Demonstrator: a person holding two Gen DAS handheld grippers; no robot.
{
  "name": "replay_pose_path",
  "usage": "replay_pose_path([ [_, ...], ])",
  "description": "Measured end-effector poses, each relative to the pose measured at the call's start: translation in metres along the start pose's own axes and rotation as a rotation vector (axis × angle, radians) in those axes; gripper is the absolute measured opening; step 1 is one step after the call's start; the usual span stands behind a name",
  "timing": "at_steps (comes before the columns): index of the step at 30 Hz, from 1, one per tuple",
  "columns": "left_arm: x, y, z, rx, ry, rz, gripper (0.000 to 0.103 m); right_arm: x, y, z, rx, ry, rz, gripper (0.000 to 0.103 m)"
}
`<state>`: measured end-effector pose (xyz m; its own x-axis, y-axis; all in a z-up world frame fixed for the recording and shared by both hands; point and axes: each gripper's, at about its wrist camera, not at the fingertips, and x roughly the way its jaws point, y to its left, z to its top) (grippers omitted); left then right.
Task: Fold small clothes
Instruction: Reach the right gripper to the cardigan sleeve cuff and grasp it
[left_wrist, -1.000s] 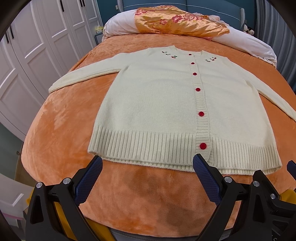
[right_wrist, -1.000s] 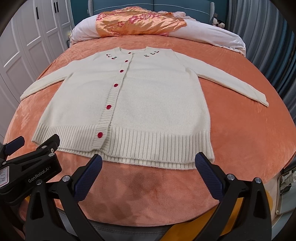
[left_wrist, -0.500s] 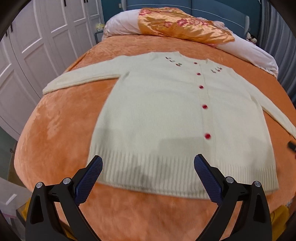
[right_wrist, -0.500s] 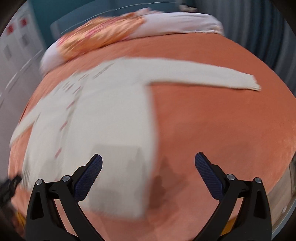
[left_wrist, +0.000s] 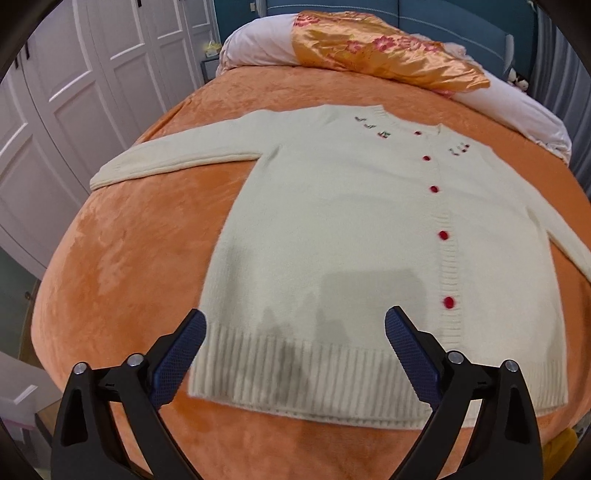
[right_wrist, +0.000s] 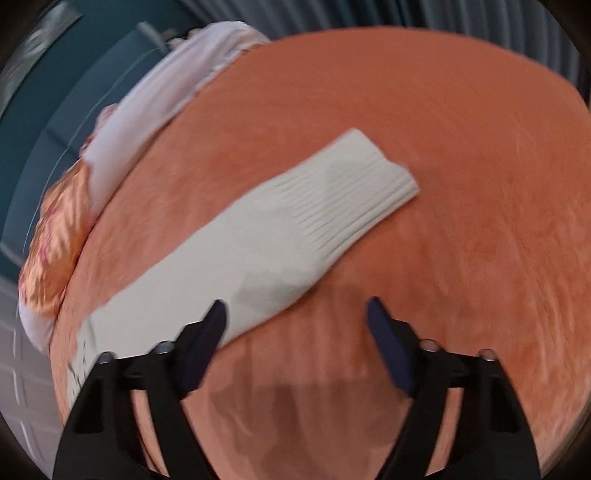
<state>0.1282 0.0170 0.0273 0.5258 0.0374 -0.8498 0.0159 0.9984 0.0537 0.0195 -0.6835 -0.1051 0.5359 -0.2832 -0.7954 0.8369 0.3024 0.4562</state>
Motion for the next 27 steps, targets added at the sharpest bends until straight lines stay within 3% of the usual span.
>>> replay_pose_path([
  [3, 0.005, 0.002, 0.004, 0.012, 0.013, 0.028, 0.092, 0.008, -0.004, 0.013, 0.054, -0.009, 0.012, 0.062],
  [5, 0.007, 0.003, 0.008, 0.013, 0.015, 0.043, 0.092, 0.013, 0.0, 0.02, 0.065, -0.006, 0.02, 0.05],
  [8, 0.008, 0.005, 0.015, -0.001, 0.005, 0.049, 0.092, 0.017, 0.023, 0.028, 0.019, -0.007, -0.006, 0.006],
  [11, 0.008, 0.004, 0.02, -0.007, 0.0, 0.045, 0.092, -0.001, 0.066, 0.036, -0.067, -0.074, 0.059, 0.005],
  [16, 0.011, 0.0, 0.025, 0.004, -0.001, 0.04, 0.092, -0.061, 0.179, 0.017, -0.326, -0.168, 0.28, 0.005],
  [22, 0.013, 0.001, 0.024, -0.005, 0.001, 0.031, 0.092, -0.115, 0.324, -0.069, -0.668, -0.163, 0.511, 0.004],
  [27, 0.015, 0.005, 0.023, -0.004, 0.004, 0.039, 0.092, -0.12, 0.407, -0.169, -0.879, -0.071, 0.605, 0.004],
])
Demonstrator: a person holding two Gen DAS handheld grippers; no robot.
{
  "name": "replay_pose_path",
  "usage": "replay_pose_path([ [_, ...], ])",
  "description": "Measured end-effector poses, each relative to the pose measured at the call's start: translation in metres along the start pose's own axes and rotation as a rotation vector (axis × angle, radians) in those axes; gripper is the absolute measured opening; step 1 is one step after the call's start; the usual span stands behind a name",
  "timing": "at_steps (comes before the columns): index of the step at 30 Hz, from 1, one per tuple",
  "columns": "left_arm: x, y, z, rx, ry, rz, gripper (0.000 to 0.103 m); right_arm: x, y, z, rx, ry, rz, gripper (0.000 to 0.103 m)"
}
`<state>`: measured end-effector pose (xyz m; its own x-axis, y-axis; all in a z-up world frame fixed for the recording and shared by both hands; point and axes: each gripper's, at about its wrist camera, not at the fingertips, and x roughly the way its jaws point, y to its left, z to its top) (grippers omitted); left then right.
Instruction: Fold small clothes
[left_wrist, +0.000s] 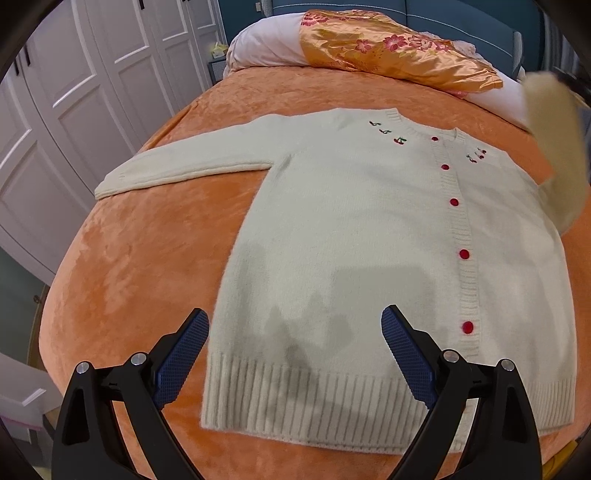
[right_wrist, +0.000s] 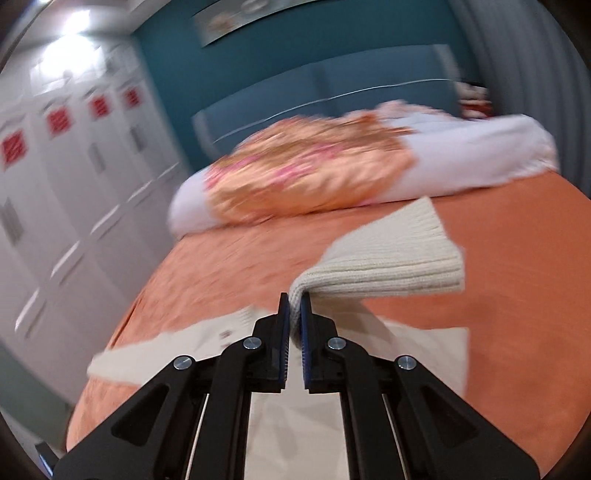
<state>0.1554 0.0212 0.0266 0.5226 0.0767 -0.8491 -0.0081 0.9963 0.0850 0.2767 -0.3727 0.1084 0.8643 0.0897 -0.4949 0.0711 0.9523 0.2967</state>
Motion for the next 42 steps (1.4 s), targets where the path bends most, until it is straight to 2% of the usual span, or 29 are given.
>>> replay_pose_path([
  [4, 0.006, 0.007, -0.001, -0.018, 0.013, -0.005, 0.092, 0.058, 0.067, -0.039, -0.078, 0.145, 0.069, 0.005],
  [7, 0.012, 0.012, 0.0, -0.033, 0.024, -0.027, 0.092, 0.106, 0.101, -0.086, -0.139, 0.302, 0.108, 0.007],
  [9, 0.017, 0.014, 0.002, -0.041, 0.032, -0.058, 0.092, 0.12, 0.112, -0.124, -0.157, 0.392, 0.125, 0.009],
  [11, 0.023, 0.015, 0.009, -0.051, 0.039, -0.096, 0.092, 0.113, 0.112, -0.147, -0.153, 0.404, 0.144, 0.016],
  [14, 0.036, 0.015, 0.025, -0.089, 0.045, -0.183, 0.092, 0.074, 0.088, -0.16, -0.028, 0.351, 0.178, 0.031],
  [16, 0.048, 0.014, 0.043, -0.138, 0.049, -0.265, 0.092, 0.052, 0.059, -0.16, 0.06, 0.305, 0.151, 0.04],
  [19, 0.074, 0.004, 0.074, -0.197, 0.056, -0.377, 0.093, 0.022, 0.012, -0.169, 0.19, 0.256, 0.077, 0.043],
  [21, 0.103, -0.006, 0.092, -0.213, 0.099, -0.386, 0.093, -0.001, -0.027, -0.176, 0.297, 0.236, 0.032, 0.045],
  [23, 0.128, -0.009, 0.103, -0.278, 0.153, -0.413, 0.093, -0.011, -0.055, -0.181, 0.38, 0.23, 0.005, 0.046],
  [26, 0.145, -0.008, 0.112, -0.41, 0.176, -0.505, 0.079, -0.017, -0.091, -0.179, 0.467, 0.215, -0.028, 0.046],
  [28, 0.149, -0.011, 0.118, -0.427, 0.187, -0.533, 0.051, -0.013, -0.111, -0.176, 0.528, 0.199, -0.021, 0.049],
  [30, 0.15, -0.02, 0.128, -0.406, 0.197, -0.565, 0.015, 0.0, -0.125, -0.172, 0.586, 0.198, -0.014, 0.049],
  [31, 0.149, -0.023, 0.133, -0.383, 0.184, -0.567, 0.009, 0.009, -0.13, -0.171, 0.61, 0.202, -0.01, 0.048],
  [32, 0.145, -0.027, 0.14, -0.355, 0.163, -0.565, 0.007, 0.017, -0.133, -0.172, 0.62, 0.209, -0.01, 0.044],
  [34, 0.127, -0.035, 0.162, -0.279, 0.085, -0.566, 0.005, 0.031, -0.131, -0.167, 0.608, 0.229, -0.029, 0.008],
  [35, 0.117, -0.037, 0.174, -0.25, 0.039, -0.569, 0.005, 0.031, -0.129, -0.162, 0.594, 0.209, -0.032, 0.008],
  [36, 0.104, -0.037, 0.186, -0.224, -0.016, -0.573, 0.005, 0.021, -0.122, -0.15, 0.566, 0.13, -0.026, 0.006],
  [37, 0.085, -0.037, 0.201, -0.202, -0.098, -0.582, 0.005, 0.009, -0.116, -0.142, 0.538, 0.064, -0.021, 0.0],
  [38, 0.069, -0.035, 0.212, -0.188, -0.171, -0.591, 0.005, -0.008, -0.109, -0.13, 0.505, -0.029, -0.017, 0.0],
  [40, 0.045, -0.029, 0.226, -0.173, -0.293, -0.591, 0.005, -0.025, -0.106, -0.122, 0.484, -0.118, -0.026, 0.0],
  [41, 0.043, -0.026, 0.227, -0.172, -0.322, -0.572, 0.005, -0.022, -0.109, -0.123, 0.489, -0.117, -0.049, 0.0],
  [42, 0.053, -0.023, 0.224, -0.175, -0.324, -0.529, 0.005, -0.012, -0.116, -0.128, 0.501, -0.073, -0.059, 0.0],
])
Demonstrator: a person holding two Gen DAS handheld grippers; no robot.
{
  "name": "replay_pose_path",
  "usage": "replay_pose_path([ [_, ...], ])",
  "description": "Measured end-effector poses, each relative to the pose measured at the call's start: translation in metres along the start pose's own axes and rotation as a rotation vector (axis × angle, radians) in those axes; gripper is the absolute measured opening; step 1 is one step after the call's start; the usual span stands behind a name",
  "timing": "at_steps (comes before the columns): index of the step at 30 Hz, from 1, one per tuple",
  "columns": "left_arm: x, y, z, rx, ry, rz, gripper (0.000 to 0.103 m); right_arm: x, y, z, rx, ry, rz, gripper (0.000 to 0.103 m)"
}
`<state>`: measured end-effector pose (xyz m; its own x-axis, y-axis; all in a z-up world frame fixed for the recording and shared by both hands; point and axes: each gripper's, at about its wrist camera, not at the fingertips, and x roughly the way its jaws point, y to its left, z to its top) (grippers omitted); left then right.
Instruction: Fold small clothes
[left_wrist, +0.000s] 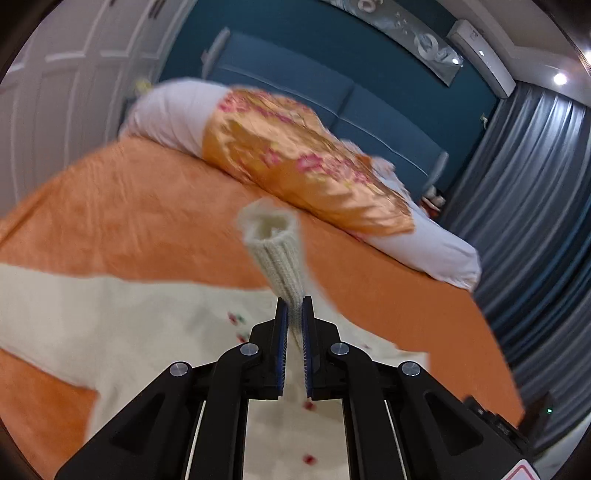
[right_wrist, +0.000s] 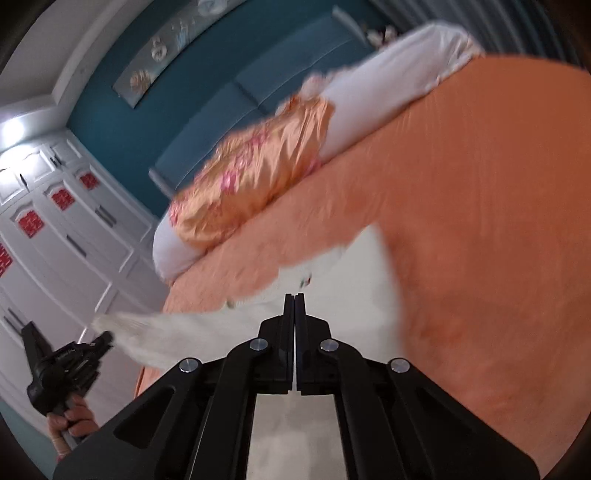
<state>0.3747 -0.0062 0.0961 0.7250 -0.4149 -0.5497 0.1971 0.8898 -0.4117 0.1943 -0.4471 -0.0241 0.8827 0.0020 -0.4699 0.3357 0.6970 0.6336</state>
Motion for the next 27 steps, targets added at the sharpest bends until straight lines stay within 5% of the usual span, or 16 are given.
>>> replay_pose_path([
  [2, 0.026, 0.023, -0.022, -0.032, 0.089, 0.054, 0.005, 0.027, -0.024, -0.011, 0.043, 0.119, -0.079, 0.0],
  [6, 0.075, 0.069, -0.084, -0.08, 0.288, 0.158, 0.005, 0.026, -0.027, -0.012, 0.044, 0.122, -0.08, 0.004],
  [8, 0.083, 0.079, -0.102, -0.094, 0.298, 0.174, 0.005, 0.027, -0.016, -0.008, -0.006, 0.13, -0.09, 0.019],
  [12, 0.08, 0.091, -0.119, -0.158, 0.225, 0.142, 0.008, 0.047, -0.006, -0.015, -0.15, 0.184, -0.205, 0.067],
  [13, 0.077, 0.09, -0.117, -0.162, 0.212, 0.138, 0.008, 0.056, -0.011, -0.019, -0.172, 0.206, -0.242, 0.069],
  [14, 0.076, 0.09, -0.117, -0.17, 0.204, 0.134, 0.008, 0.067, -0.012, -0.023, -0.188, 0.23, -0.269, 0.069],
  [16, 0.073, 0.091, -0.114, -0.196, 0.21, 0.118, 0.008, 0.082, -0.019, -0.03, -0.2, 0.277, -0.26, 0.038],
  [17, 0.074, 0.092, -0.109, -0.212, 0.214, 0.104, 0.008, 0.082, -0.018, -0.029, -0.198, 0.265, -0.256, 0.034],
  [18, 0.075, 0.093, -0.104, -0.219, 0.219, 0.092, 0.008, 0.074, -0.016, -0.024, -0.191, 0.227, -0.216, 0.018],
  [22, 0.08, 0.08, -0.088, -0.188, 0.229, 0.025, 0.01, 0.036, -0.026, -0.004, -0.084, 0.055, -0.111, 0.015],
  [25, 0.103, 0.071, -0.101, -0.136, 0.304, 0.082, 0.014, 0.071, -0.067, -0.02, -0.023, 0.195, -0.214, 0.015],
  [27, 0.099, 0.072, -0.108, -0.158, 0.268, 0.089, 0.016, 0.065, -0.071, -0.017, 0.008, 0.174, -0.182, 0.016],
])
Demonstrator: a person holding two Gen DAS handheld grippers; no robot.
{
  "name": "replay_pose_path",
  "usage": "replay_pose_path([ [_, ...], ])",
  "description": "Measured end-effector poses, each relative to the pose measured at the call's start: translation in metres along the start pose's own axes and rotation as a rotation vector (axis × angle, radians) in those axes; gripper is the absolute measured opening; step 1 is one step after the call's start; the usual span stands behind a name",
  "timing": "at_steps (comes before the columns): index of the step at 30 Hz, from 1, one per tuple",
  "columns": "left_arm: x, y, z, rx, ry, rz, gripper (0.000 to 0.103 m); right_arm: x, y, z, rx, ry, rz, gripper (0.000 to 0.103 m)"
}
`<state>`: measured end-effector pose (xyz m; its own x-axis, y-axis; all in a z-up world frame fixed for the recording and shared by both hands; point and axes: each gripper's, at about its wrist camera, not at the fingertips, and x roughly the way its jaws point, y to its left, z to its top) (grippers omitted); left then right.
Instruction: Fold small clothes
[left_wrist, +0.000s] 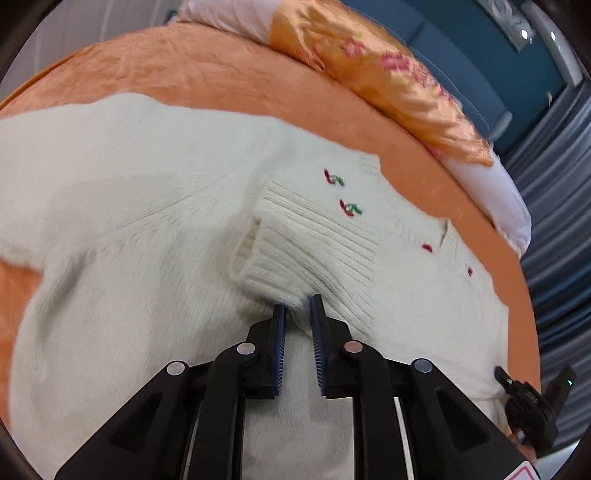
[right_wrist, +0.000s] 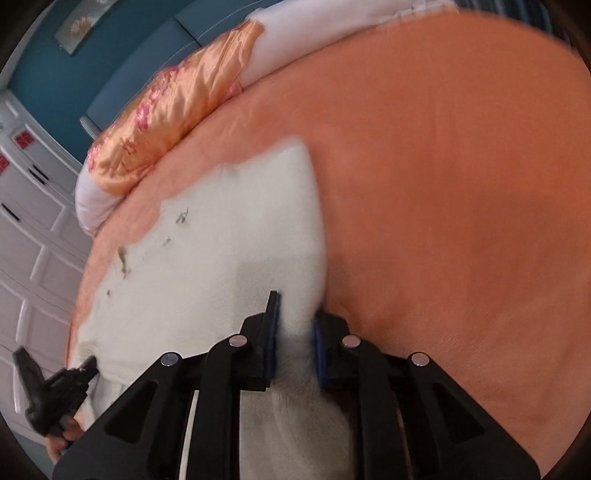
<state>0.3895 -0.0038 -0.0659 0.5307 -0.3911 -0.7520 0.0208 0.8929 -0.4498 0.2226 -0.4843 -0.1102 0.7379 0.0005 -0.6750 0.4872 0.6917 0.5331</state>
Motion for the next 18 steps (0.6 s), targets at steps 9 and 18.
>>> replay_pose_path([
  [9, -0.023, 0.011, 0.012, -0.142, -0.034, -0.06, 0.054, -0.004, 0.054, 0.038, -0.193, -0.06, -0.136, 0.056],
  [18, 0.015, -0.005, 0.016, 0.028, -0.016, 0.115, 0.049, 0.048, 0.041, 0.088, -0.139, 0.0, -0.153, 0.003],
])
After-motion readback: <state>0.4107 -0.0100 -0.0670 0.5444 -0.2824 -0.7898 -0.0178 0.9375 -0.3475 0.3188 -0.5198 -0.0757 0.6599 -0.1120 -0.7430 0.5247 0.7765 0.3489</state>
